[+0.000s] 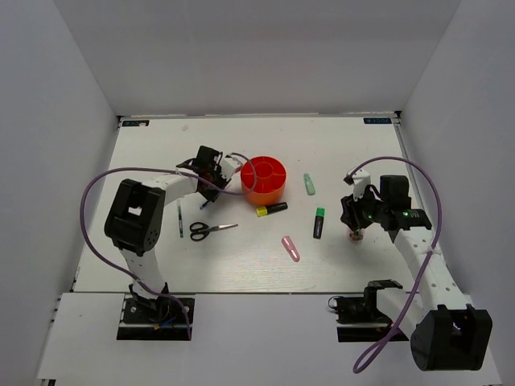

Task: Sort the stationery into containers
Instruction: Pick up the drawer from the center of the board.

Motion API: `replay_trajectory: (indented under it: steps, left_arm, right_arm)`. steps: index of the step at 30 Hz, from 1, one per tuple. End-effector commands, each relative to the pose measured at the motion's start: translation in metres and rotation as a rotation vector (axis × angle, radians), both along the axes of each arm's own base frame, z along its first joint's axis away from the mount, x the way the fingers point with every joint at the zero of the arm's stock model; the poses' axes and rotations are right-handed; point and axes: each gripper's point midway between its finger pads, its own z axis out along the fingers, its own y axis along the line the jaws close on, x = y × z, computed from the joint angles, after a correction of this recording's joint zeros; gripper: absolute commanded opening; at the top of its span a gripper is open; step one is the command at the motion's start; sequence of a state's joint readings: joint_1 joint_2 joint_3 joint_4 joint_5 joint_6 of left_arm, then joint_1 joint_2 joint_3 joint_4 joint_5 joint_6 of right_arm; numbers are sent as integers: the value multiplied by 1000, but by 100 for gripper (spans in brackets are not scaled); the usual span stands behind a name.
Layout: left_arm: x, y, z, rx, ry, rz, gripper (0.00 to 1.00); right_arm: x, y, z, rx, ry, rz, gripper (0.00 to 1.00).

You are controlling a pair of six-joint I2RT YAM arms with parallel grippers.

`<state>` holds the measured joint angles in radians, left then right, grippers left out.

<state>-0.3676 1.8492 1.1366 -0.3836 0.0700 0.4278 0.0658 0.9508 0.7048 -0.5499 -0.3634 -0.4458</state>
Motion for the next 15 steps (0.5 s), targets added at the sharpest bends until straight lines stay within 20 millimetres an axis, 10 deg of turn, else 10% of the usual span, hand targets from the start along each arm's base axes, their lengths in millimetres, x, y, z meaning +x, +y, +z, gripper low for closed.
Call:
replay_trajectory:
  steps: [1, 7, 11, 15]
  left_arm:
    - [-9, 38, 11, 35, 12, 143, 0]
    - [25, 30, 100, -223, -169, 317, 0]
    - [33, -3, 158, -469, -288, 321, 0]
    - [46, -28, 194, -678, -464, 300, 0]
  right_arm:
    - [4, 2, 8, 13, -39, 3, 55]
    - [1, 6, 11, 32, -40, 20, 43]
    - [1, 7, 12, 32, -51, 29, 0]
    - [1, 6, 10, 30, -51, 28, 0]
